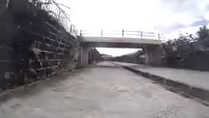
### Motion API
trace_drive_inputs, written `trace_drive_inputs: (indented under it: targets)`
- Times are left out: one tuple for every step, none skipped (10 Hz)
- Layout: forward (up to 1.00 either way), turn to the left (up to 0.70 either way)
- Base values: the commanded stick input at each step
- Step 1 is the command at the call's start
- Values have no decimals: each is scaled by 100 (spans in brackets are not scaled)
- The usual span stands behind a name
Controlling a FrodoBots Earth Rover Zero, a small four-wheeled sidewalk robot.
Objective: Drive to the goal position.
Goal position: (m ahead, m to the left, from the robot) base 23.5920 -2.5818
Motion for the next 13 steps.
trace_drive_inputs:
  targets:
    - [100,0]
    - [100,0]
    - [100,0]
    - [100,0]
    - [100,0]
    - [100,0]
    - [100,0]
    - [100,0]
    - [100,0]
    - [100,0]
    - [100,0]
    - [100,0]
    - [100,0]
